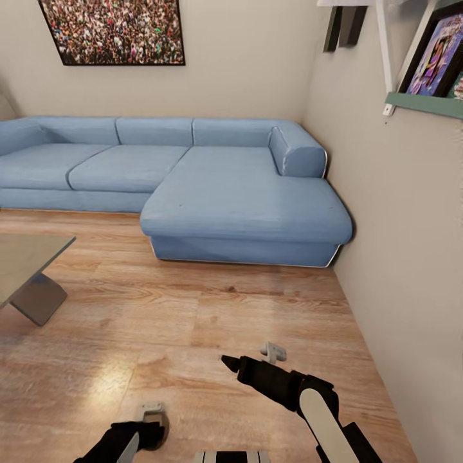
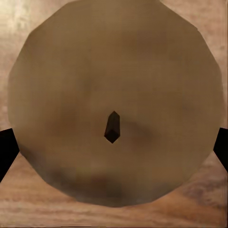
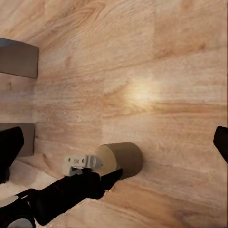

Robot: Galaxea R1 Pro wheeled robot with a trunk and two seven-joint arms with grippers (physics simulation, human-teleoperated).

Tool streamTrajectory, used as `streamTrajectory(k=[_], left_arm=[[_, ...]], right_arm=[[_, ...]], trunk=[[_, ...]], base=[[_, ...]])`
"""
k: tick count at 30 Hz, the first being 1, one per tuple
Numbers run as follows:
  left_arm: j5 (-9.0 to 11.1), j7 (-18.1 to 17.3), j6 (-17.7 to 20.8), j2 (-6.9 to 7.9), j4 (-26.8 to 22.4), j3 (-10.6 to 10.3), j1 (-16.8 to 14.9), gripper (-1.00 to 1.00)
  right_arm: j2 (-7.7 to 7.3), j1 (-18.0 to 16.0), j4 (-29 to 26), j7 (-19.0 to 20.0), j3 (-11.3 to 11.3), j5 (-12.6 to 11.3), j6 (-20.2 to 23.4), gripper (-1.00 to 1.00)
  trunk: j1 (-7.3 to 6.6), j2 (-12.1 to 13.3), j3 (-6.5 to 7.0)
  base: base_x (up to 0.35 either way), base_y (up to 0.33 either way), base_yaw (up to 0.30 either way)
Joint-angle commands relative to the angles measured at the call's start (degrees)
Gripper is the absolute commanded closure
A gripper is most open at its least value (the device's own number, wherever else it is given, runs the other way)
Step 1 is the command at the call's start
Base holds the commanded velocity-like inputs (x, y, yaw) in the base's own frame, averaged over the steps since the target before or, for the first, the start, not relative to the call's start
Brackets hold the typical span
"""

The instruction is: Place each of the two pumpkins and all three candles from the living room inside a cabinet in the living room (use any cabinet), then make sure every cabinet is closed, and position the cauldron so it is next to a table in the living room.

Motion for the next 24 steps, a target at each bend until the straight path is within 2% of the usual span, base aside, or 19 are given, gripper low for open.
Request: streamTrajectory(k=[1,5,6,9,12,13,14,17,21,24], left_arm=[[0.2,0.0,1.2,0.21,-0.8,1.4,0.0,1.00],[0.2,-2.2,5.9,1.77,-3.6,5.5,0.0,1.00],[0.2,-2.8,6.4,2.01,-3.9,5.8,0.0,1.00],[0.2,-7.3,11.4,3.82,-7.1,6.9,0.0,1.00],[0.1,-9.0,18.2,4.76,-12.1,7.0,0.0,1.00],[0.0,-9.1,19.2,4.83,-12.9,7.1,0.0,1.00],[0.0,-9.3,23.1,4.98,-16.2,8.1,0.1,1.00],[-0.3,-9.4,30.2,4.96,-22.8,9.7,0.1,1.00],[-0.4,-9.1,32.4,4.94,-25.8,10.2,0.6,1.00],[-0.5,-8.8,32.6,4.91,-26.2,10.3,0.7,1.00]], right_arm=[[0.02,0.0,0.0,-1.1,0.0,0.0,0.0,-1.00],[0.06,0.0,0.0,-2.8,-0.3,-0.1,0.1,-1.00],[0.05,0.0,0.0,-2.9,-0.3,-0.1,0.1,-1.00],[0.03,0.0,0.0,-3.1,-0.1,0.0,0.0,-1.00],[0.00,0.0,0.0,-3.1,-0.2,0.0,0.0,-1.00],[-0.01,0.0,0.0,-3.1,-0.3,0.0,-0.1,-1.00],[0.03,0.0,0.0,-3.1,-0.1,-0.1,0.0,-1.00],[0.05,0.0,1.0,-3.2,-0.3,-0.1,0.1,-1.00],[0.12,0.0,1.9,-4.2,-0.3,0.0,0.3,-1.00],[0.19,0.0,2.0,-8.7,-0.1,-0.1,0.6,-1.00]], trunk=[[-0.02,0.0,0.23],[-0.12,0.1,1.11],[-0.15,0.1,1.33],[-0.23,0.1,2.00],[-0.31,0.2,2.66],[-0.33,0.2,2.88],[-0.36,0.2,3.11],[-0.43,0.2,3.77],[-0.54,0.3,4.66],[-0.61,0.3,5.32]], base=[[0.000,0.000,0.000],[0.000,0.000,0.000],[0.000,0.000,0.000],[0.000,0.000,0.000],[0.000,0.000,0.000],[0.000,0.000,0.000],[0.000,0.000,0.000],[0.000,0.000,0.000],[0.000,0.000,0.000],[0.000,0.000,0.000]])
